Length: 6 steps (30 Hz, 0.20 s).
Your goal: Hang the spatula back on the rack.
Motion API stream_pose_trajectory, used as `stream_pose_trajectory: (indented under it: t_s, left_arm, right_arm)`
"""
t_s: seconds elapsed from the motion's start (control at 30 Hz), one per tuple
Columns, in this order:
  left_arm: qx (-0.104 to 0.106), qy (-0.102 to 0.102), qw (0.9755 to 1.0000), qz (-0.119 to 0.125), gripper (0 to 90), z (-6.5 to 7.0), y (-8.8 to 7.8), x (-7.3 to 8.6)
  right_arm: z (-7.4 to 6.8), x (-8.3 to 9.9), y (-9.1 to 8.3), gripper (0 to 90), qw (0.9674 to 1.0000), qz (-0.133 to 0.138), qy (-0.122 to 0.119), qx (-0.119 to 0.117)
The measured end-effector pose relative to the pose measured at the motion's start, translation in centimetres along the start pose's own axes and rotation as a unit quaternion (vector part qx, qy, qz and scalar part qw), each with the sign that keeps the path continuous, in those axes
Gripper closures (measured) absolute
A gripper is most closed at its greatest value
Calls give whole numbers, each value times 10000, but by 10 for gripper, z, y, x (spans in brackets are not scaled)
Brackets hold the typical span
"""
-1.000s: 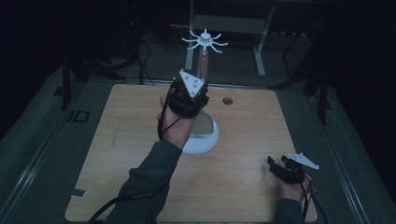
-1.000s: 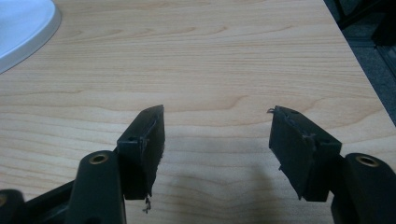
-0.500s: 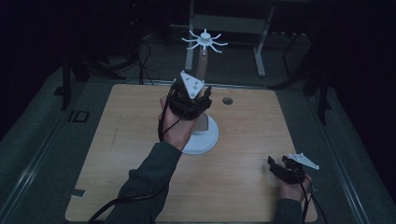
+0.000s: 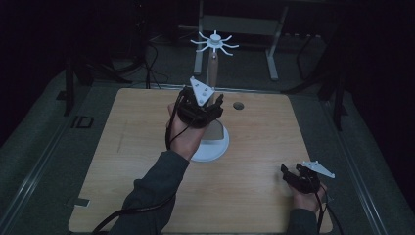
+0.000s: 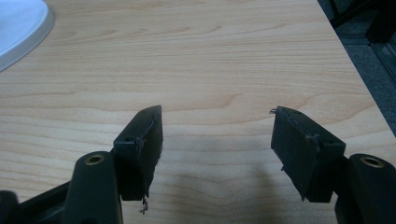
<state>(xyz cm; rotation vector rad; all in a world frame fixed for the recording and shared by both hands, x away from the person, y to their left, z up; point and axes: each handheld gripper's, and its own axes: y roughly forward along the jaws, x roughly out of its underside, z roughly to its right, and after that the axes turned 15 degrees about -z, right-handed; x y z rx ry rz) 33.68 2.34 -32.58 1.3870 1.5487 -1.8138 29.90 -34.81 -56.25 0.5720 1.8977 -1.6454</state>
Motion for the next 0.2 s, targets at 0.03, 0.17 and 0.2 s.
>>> stream_pose_trajectory:
  t_s: [0.03, 0.17, 0.2]
  left_arm:
    - [21, -6, 10000, 9, 461, 0, 0, 1]
    - [59, 15, 10000, 12, 459, 0, -1, 3]
    - [79, 15, 10000, 21, 458, 0, -2, 4]
  right_arm:
    - [0, 0, 0, 337, 10000, -1, -1, 2]
    - [0, 0, 0, 337, 10000, 0, 14, 1]
    - [0, 0, 0, 337, 10000, -10, 25, -3]
